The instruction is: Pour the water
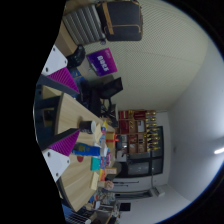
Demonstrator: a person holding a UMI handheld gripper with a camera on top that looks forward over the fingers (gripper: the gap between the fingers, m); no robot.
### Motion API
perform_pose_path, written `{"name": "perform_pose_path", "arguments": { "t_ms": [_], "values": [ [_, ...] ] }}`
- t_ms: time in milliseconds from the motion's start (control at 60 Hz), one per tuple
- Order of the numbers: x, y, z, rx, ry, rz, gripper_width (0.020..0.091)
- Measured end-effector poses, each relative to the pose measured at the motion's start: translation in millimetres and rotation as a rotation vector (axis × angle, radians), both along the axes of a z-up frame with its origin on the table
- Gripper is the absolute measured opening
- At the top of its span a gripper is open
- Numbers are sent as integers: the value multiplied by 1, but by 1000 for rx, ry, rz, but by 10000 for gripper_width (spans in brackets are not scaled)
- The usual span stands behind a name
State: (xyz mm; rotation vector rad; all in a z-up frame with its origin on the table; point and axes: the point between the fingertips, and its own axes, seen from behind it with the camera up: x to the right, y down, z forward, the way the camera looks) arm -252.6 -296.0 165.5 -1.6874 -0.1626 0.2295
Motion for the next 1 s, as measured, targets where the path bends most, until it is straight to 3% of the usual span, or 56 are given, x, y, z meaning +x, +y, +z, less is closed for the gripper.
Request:
{"name": "perform_pose_path", "arguments": {
  "t_ms": [250,700,783,817,1000],
  "values": [
    [100,105,-20,18,-85,-96,788],
    [141,237,-81,12,-85,-187,789],
    [136,255,-93,23,-66,-174,745],
    [139,260,-100,12,-59,-185,624],
    [134,263,-104,37,56,-150,610]
  ]
}}
